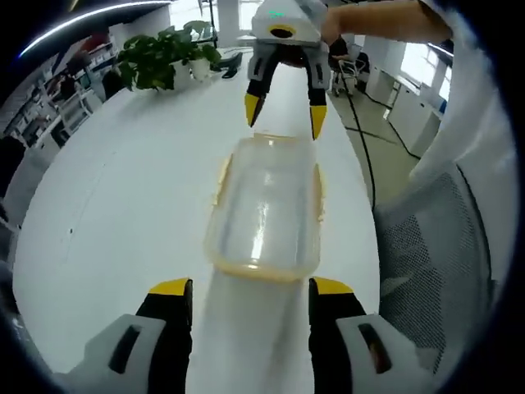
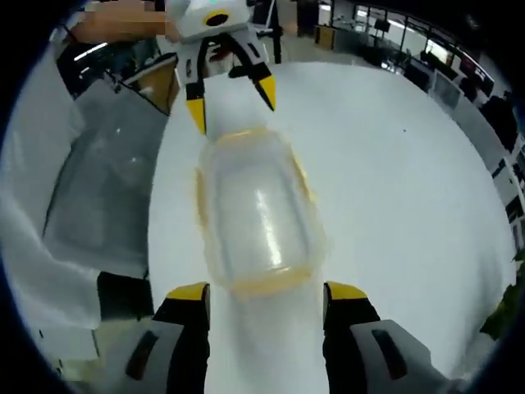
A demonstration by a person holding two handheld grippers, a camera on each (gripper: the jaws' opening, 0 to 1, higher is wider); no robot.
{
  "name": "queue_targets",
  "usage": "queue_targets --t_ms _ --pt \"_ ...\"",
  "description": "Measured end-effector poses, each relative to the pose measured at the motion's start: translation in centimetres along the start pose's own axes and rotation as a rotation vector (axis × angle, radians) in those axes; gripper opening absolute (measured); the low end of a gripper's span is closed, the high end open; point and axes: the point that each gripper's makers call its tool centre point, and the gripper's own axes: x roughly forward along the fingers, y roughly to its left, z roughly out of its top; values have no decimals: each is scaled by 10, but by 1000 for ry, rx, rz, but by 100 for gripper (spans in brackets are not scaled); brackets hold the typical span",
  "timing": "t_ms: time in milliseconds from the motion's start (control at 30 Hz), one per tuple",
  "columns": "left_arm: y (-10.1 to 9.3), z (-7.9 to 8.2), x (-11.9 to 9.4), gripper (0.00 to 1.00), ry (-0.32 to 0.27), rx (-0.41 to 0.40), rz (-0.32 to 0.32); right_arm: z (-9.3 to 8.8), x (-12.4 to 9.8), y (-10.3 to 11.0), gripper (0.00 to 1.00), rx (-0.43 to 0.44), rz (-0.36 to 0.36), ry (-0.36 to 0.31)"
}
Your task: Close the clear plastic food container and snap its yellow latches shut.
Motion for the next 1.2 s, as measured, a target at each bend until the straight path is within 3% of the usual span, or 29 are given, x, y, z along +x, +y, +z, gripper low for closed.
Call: queue_targets --t_ms 100,133,267,400,600,700,833,933,1200 --pt "4 8 -2 59 -47 -91 39 7 -3 -9 52 85 -57 -24" --pt "6 8 -3 60 -46 -148 70 12 -1 -5 52 148 -41 -52" --pt "10 8 0 59 -58 -270 127 15 0 -11 52 238 -98 -52" --pt "10 11 2 59 -92 -419 140 15 2 -17 47 326 -138 -58" --pt "10 15 -1 58 -114 -504 166 13 4 -19 47 430 -160 -74" --pt "10 10 1 58 -102 -560 181 8 4 -22 45 491 -185 -65" --pt "8 7 3 56 -100 -642 188 7 6 -21 45 561 -166 -83" --pt "3 4 8 54 -98 -716 164 3 9 -19 45 609 -170 -78" --pt "-7 0 20 53 -92 -801 136 -4 18 -11 44 712 -146 -60"
